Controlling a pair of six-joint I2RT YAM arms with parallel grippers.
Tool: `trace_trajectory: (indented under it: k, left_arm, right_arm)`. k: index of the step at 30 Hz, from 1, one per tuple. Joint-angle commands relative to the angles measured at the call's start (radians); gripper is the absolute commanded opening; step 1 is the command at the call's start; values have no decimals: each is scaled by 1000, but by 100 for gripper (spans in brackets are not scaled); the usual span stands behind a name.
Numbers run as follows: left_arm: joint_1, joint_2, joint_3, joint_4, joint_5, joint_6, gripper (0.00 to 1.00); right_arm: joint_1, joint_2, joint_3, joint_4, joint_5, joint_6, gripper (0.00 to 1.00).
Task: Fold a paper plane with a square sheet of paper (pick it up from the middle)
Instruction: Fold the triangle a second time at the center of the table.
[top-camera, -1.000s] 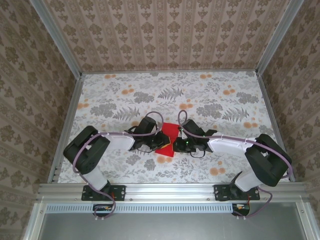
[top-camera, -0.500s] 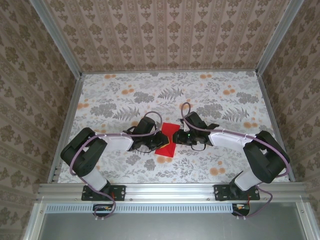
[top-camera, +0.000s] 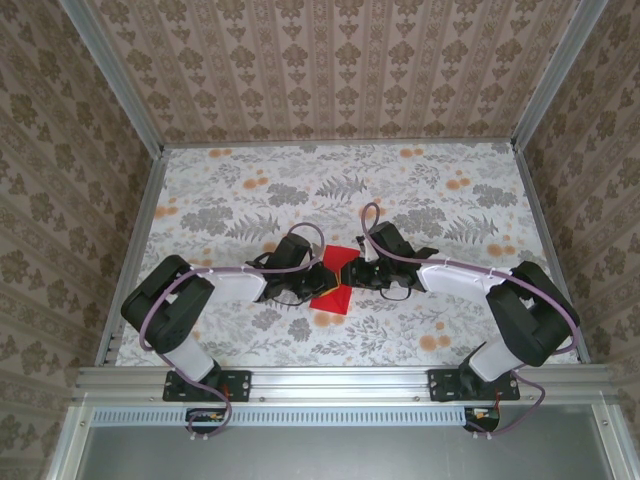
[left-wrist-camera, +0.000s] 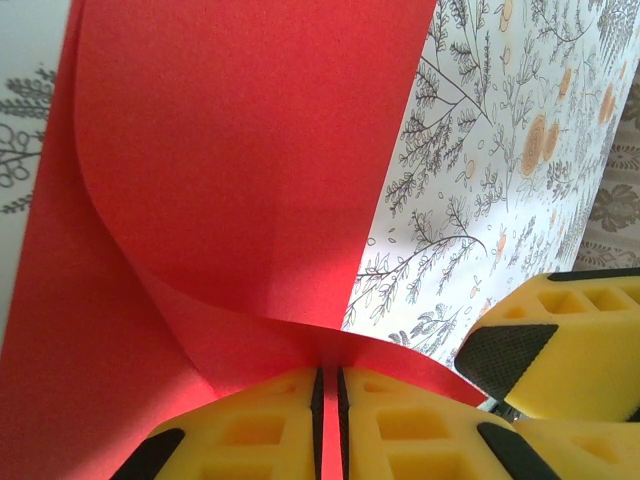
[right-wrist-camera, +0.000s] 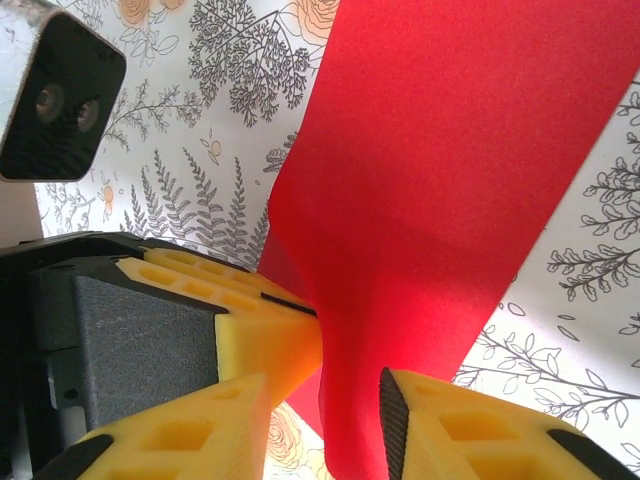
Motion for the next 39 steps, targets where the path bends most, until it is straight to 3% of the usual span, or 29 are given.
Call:
trace_trajectory:
  k: [1, 6, 11, 16, 24, 33, 39]
  left_arm:
    - [4, -4, -5, -9, 3, 23, 14]
    - [11, -46, -13, -38, -6, 24, 14]
    - [52, -154, -23, -168, -59, 63, 14]
    - [106, -267, -48, -300, -119, 108, 14]
    - [141, -323, -82, -315, -116, 111, 15]
    - [129, -296, -85, -242, -68, 109, 15]
    - [83, -227, -49, -163, -21, 112, 15]
  right_arm:
    - [-5, 31, 8, 15, -35, -19, 28]
    - [-5, 56, 20, 25, -67, -26, 12]
    - [-5, 50, 14, 65, -113, -35, 3]
    - [8, 50, 5, 119, -195, -53, 2]
    - [34, 134, 47, 93, -237, -80, 2]
    - [13, 178, 102, -55, -63, -102, 3]
    - [8, 188, 130, -101, -17, -134, 3]
